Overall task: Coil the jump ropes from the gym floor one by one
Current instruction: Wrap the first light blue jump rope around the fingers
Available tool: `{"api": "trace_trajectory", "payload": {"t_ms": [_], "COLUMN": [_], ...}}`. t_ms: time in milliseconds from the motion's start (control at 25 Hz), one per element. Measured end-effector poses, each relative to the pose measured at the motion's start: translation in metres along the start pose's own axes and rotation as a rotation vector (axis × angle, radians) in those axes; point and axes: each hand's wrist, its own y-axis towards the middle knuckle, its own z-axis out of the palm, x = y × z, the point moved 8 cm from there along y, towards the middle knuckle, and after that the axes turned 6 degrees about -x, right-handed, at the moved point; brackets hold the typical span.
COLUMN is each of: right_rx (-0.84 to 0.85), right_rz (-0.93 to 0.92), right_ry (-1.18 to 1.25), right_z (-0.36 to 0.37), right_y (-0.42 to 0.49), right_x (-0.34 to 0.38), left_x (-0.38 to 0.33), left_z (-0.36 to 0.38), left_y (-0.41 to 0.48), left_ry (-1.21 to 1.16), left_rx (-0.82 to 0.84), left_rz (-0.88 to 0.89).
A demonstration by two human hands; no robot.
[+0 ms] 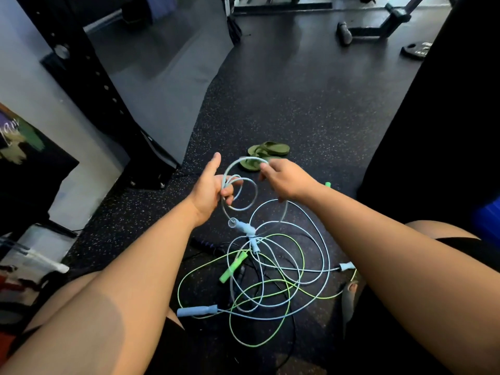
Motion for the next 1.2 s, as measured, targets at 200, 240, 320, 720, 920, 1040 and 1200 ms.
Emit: {"api": "trace_trajectory", "payload": {"t_ms": [200, 240, 320, 720, 920, 1040, 1200], "right_rx": [0.165, 0.197, 0.228, 0.142, 0.083, 0.027, -0.009], "right_rz": [0.213, 0.146, -0.023, -0.113, -0.134, -0.124, -0.134], "right_ry": [-0.366, -0.281, -0.068, 0.441, 0.381, 0.442, 0.473], "right_z": [0.021, 0.028, 0.038, 0.029, 0.031, 0.031, 0.025], "right_y": [0.003, 0.001, -0.006, -0.001, 0.002, 0.003, 0.003], "right_x": [-0.053, -0.044, -0.017, -0.002, 0.003, 0.002, 0.002], "left_x": [0.005, 0.006, 0.006, 0.005, -0.004, -0.012, -0.014], "left_z": [0.008, 0.009, 0.012, 0.013, 0.023, 0.027, 0.034], "left_y": [-0.004, -0.005, -0.006, -0.014, -0.027, -0.031, -0.038], "left_ry": [-0.081, -0.101, -0.111, -0.12, -0.268, -0.469, -0.55], "left_rx": [0.076, 0.092, 0.137, 0.24, 0.331, 0.354, 0.402], "left_rz": [-0.092, -0.106, -0.123, -0.193, -0.179, -0.151, -0.154]}}
